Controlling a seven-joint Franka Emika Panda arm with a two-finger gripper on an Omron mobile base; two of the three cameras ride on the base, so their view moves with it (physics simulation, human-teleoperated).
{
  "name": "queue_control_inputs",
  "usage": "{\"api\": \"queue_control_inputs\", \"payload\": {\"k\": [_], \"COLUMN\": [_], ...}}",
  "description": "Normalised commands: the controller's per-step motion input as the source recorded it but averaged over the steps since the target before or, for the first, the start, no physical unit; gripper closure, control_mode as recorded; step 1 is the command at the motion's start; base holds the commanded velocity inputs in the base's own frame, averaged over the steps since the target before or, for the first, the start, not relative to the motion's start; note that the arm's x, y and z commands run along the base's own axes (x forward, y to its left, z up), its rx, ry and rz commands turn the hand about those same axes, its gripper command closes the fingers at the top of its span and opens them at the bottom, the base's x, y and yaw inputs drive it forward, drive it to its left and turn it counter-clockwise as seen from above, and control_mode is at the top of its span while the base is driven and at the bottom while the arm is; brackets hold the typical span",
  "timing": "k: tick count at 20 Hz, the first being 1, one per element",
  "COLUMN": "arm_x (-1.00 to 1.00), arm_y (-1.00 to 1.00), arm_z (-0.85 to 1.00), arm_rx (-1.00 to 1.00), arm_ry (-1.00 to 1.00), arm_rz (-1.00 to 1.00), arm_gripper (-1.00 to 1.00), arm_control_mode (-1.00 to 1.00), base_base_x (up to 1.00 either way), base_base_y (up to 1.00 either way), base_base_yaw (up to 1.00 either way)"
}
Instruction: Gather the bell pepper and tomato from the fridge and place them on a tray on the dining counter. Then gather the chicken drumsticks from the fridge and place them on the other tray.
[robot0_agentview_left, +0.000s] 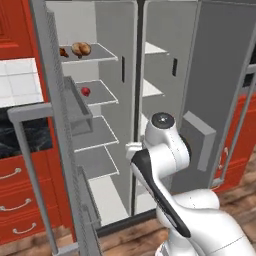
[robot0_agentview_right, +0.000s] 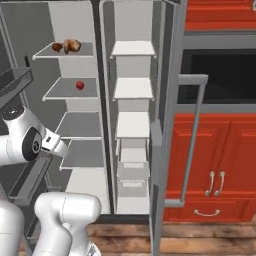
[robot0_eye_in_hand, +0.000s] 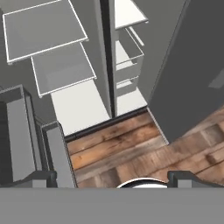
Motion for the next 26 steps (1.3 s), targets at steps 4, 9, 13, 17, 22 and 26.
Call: {"api": "queue_control_inputs", "payload": {"k": [4,9,13,17,22,26], "arm_x": [0.0,0.0,0.0,0.0,0.0,0.0], "arm_y": [0.0,0.0,0.0,0.0,0.0,0.0], "arm_z": [0.0,0.0,0.0,0.0,0.0,0.0], "arm_rx": [0.0,0.0,0.0,0.0,0.0,0.0], "arm_ry": [0.0,0.0,0.0,0.0,0.0,0.0], "arm_rz": [0.0,0.0,0.0,0.0,0.0,0.0], "arm_gripper": [-1.0,-1.0,-1.0,-1.0,-1.0,-1.0], "arm_control_mode": [1.0,1.0,1.0,1.0,1.0,1.0], "base_base_x": [0.48,0.58,0.47,0.43,0.4,0.43], "base_base_y": [-0.09,-0.25,-0.32,-0.31,-0.28,-0.21], "base_base_yaw": [0.3,0.3,0.24,0.2,0.13,0.08]}}
